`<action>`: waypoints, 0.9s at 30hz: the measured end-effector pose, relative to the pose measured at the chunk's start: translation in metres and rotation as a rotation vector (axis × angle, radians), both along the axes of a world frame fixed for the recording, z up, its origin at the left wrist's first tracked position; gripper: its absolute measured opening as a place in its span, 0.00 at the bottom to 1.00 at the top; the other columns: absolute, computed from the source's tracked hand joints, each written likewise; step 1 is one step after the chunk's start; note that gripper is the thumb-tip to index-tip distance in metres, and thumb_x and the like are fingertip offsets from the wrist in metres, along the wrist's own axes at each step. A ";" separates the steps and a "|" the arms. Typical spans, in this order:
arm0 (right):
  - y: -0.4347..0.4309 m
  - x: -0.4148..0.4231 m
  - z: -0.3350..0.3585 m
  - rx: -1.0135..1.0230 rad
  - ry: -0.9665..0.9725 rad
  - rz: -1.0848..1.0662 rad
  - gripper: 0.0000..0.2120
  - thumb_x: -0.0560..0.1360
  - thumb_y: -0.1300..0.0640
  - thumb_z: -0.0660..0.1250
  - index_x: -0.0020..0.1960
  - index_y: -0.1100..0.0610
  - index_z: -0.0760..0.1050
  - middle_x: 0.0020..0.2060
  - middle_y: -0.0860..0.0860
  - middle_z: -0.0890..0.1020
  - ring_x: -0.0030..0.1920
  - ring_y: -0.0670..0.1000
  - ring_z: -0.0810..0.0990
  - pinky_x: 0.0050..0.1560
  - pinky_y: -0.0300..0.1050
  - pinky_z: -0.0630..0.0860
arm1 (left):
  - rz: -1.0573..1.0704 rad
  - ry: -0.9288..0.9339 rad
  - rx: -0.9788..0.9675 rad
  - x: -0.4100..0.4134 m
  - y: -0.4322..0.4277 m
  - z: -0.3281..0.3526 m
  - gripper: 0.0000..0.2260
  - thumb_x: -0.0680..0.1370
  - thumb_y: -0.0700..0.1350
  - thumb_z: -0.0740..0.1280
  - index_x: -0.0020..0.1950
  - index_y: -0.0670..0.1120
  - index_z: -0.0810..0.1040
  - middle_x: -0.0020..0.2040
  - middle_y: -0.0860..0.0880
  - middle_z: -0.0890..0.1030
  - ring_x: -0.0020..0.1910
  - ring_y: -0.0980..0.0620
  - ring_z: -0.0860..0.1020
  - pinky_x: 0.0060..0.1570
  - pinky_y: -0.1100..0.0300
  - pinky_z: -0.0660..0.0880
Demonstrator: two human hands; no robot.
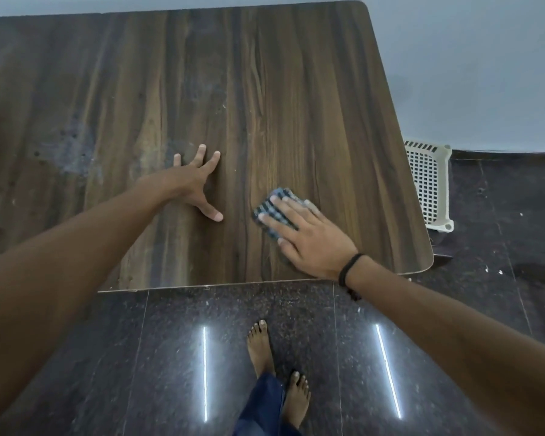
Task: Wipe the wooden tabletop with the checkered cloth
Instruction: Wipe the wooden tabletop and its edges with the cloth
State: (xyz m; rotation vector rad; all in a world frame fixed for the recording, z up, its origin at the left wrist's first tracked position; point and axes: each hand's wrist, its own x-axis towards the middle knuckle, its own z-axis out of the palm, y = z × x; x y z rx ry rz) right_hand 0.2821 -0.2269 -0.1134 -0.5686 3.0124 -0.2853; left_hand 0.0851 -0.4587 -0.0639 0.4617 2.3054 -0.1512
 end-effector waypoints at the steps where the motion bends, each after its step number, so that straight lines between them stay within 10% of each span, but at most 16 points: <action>1: 0.010 -0.006 0.000 -0.004 0.014 -0.069 0.27 0.83 0.47 0.50 0.82 0.46 0.55 0.81 0.54 0.56 0.80 0.55 0.54 0.80 0.61 0.51 | -0.006 -0.006 -0.010 0.001 -0.004 0.000 0.68 0.56 0.67 0.79 0.76 0.60 0.28 0.76 0.53 0.27 0.75 0.31 0.35 0.72 0.32 0.52; 4: -0.004 -0.001 0.000 -0.047 0.000 -0.473 0.28 0.83 0.47 0.51 0.82 0.47 0.55 0.81 0.56 0.55 0.81 0.57 0.54 0.79 0.62 0.51 | -0.008 -0.009 -0.044 0.008 -0.018 -0.003 0.69 0.55 0.68 0.79 0.74 0.61 0.26 0.75 0.53 0.25 0.75 0.32 0.34 0.72 0.32 0.52; 8: -0.016 0.038 -0.002 -0.019 0.004 0.038 0.27 0.83 0.48 0.51 0.82 0.46 0.55 0.81 0.53 0.56 0.81 0.55 0.54 0.80 0.59 0.51 | -0.006 -0.009 -0.016 0.016 -0.025 -0.003 0.69 0.56 0.66 0.80 0.74 0.61 0.27 0.75 0.54 0.25 0.75 0.33 0.33 0.72 0.31 0.53; 12: -0.011 0.037 0.001 -0.086 0.008 -0.541 0.28 0.82 0.48 0.50 0.82 0.49 0.57 0.81 0.56 0.56 0.81 0.57 0.54 0.79 0.62 0.52 | 0.010 0.001 -0.011 0.019 -0.026 -0.001 0.68 0.58 0.63 0.80 0.75 0.60 0.27 0.76 0.54 0.25 0.75 0.34 0.33 0.71 0.31 0.53; 16: -0.013 0.058 -0.001 -0.037 0.003 -0.064 0.27 0.83 0.48 0.51 0.82 0.47 0.56 0.81 0.55 0.57 0.81 0.56 0.55 0.80 0.60 0.51 | 0.015 0.003 0.017 0.020 -0.024 0.000 0.68 0.58 0.63 0.81 0.75 0.60 0.28 0.76 0.54 0.26 0.75 0.34 0.33 0.71 0.30 0.53; 20: -0.004 0.033 0.002 -0.059 -0.021 -0.530 0.28 0.83 0.46 0.48 0.82 0.48 0.54 0.82 0.56 0.53 0.81 0.57 0.52 0.80 0.62 0.49 | 0.025 0.002 0.007 0.020 -0.024 0.001 0.68 0.58 0.62 0.81 0.75 0.60 0.28 0.76 0.53 0.26 0.75 0.34 0.32 0.71 0.30 0.53; 24: -0.018 0.047 0.002 -0.027 -0.031 0.018 0.27 0.84 0.47 0.49 0.82 0.45 0.53 0.82 0.54 0.55 0.81 0.55 0.52 0.80 0.60 0.49 | 0.021 0.014 0.027 0.021 -0.025 0.001 0.68 0.58 0.62 0.81 0.76 0.60 0.29 0.76 0.54 0.27 0.75 0.34 0.33 0.71 0.30 0.53; 27: 0.002 0.007 0.004 -0.061 -0.015 -0.421 0.27 0.83 0.47 0.48 0.82 0.46 0.54 0.81 0.55 0.55 0.81 0.57 0.53 0.79 0.63 0.51 | 0.036 0.011 0.018 0.021 -0.025 0.000 0.68 0.58 0.61 0.81 0.76 0.60 0.29 0.76 0.54 0.27 0.75 0.34 0.32 0.71 0.31 0.53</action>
